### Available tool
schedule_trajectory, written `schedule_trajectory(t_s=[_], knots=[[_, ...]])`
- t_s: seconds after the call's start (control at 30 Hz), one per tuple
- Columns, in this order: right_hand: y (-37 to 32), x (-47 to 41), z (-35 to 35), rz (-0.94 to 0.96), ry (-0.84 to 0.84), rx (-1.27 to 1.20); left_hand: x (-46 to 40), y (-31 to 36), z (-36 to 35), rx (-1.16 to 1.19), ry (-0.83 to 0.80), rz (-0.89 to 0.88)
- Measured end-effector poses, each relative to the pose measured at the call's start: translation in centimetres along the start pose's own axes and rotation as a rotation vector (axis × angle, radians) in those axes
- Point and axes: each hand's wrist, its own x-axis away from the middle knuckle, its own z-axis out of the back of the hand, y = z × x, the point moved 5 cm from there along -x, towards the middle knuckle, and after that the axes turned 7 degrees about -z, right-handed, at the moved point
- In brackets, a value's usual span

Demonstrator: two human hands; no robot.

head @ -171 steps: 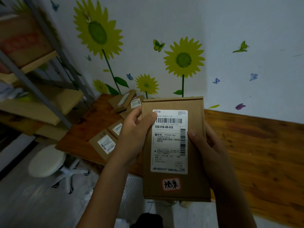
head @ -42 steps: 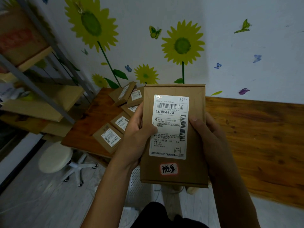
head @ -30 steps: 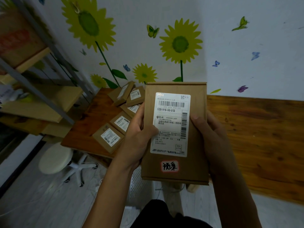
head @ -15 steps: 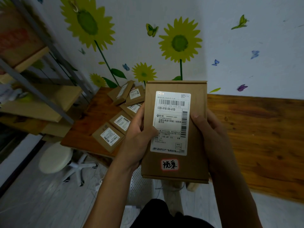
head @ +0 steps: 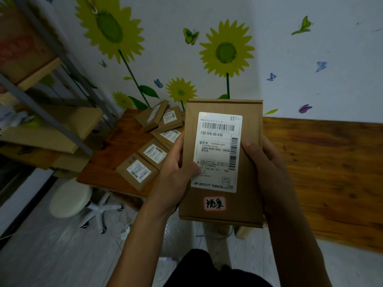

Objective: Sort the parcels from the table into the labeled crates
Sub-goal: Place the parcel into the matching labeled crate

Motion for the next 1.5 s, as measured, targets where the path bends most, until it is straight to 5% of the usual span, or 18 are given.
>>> schedule_trajectory(t_s=[1.03,1.5], knots=[[0.2,0.1,0.4,-0.009,0.053,-0.039,1.7,0.6,-0.8,0.06,-0.053,0.038],[1.3,0.1,-0.2,-0.049,-0.02,0.015,0.8,0.7,0.6,-0.076,0.294,0.144]])
